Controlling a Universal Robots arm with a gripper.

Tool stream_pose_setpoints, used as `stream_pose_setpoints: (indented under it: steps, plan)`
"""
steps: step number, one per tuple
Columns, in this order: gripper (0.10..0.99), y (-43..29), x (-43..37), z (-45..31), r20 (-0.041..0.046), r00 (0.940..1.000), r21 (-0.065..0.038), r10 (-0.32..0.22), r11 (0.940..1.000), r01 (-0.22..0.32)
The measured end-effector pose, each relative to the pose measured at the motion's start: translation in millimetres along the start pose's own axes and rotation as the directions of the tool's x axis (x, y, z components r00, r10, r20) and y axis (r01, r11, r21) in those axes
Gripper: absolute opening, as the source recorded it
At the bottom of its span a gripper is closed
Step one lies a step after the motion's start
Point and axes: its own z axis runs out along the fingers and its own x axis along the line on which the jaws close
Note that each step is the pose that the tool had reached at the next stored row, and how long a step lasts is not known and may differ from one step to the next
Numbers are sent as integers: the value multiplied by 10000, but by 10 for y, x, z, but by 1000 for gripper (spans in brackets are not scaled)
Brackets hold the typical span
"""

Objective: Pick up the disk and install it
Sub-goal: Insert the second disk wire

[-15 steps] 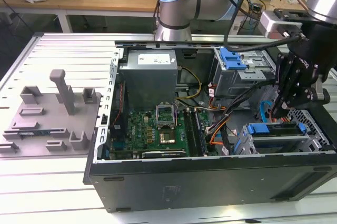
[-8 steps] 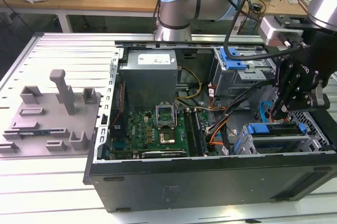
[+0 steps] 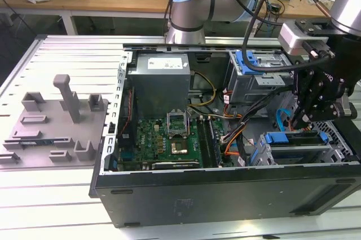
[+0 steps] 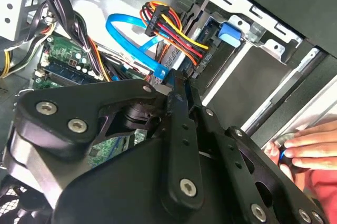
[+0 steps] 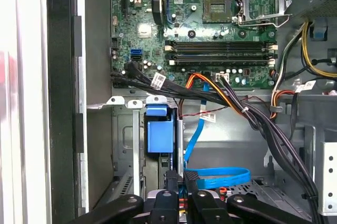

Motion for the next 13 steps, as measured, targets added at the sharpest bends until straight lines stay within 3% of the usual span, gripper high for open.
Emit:
stream_pose_setpoints:
  steps: [8, 13]
  plan:
    - [161, -1, 75, 2, 4, 10000, 0, 0, 10000, 0]
    - [161, -1, 80, 3, 7, 10000, 0, 0, 10000, 0]
